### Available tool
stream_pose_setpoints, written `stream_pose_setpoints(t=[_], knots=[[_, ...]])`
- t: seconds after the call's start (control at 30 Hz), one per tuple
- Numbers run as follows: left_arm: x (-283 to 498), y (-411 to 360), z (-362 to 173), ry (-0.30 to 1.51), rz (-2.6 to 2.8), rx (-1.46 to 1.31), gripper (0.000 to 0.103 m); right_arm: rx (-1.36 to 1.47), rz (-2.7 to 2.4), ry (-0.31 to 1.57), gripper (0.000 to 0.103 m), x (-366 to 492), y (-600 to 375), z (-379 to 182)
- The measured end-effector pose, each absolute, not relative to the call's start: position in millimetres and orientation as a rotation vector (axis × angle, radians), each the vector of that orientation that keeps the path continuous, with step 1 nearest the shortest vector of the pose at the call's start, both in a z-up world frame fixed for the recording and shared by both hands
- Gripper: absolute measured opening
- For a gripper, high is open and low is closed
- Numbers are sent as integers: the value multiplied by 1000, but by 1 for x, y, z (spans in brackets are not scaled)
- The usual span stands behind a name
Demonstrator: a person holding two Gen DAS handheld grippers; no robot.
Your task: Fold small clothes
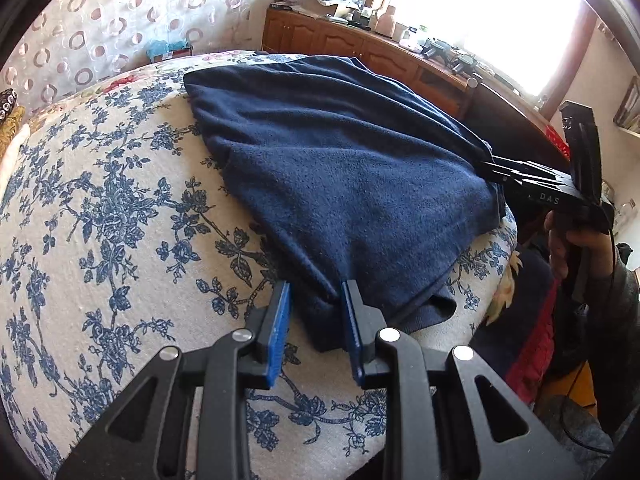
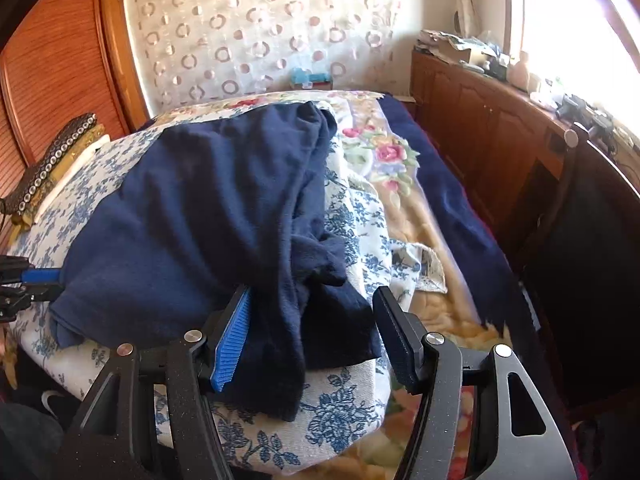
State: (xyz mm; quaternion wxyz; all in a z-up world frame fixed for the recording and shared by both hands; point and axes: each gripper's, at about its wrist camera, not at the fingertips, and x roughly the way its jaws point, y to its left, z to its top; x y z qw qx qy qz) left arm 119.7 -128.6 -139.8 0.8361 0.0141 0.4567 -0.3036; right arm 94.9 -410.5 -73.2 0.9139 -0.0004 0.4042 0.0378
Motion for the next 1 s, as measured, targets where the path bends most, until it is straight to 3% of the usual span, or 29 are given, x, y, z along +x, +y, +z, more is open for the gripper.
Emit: stream_pose_setpoints(t=[0.27,0.57,0.77,1.0], knots=[[119,-126,-141,969,-653,22,28,63,115,868,62,97,-414,-81],[121,-138,-142,952,-673,35,31,52,182,872,26,95,-404,-80],[116,-139,-141,925,-727,33,10,19,208,866,10,95,-401,-79],[99,-118,-108,829,-771,-34,6,74,199,762,6,83,-410,-56]])
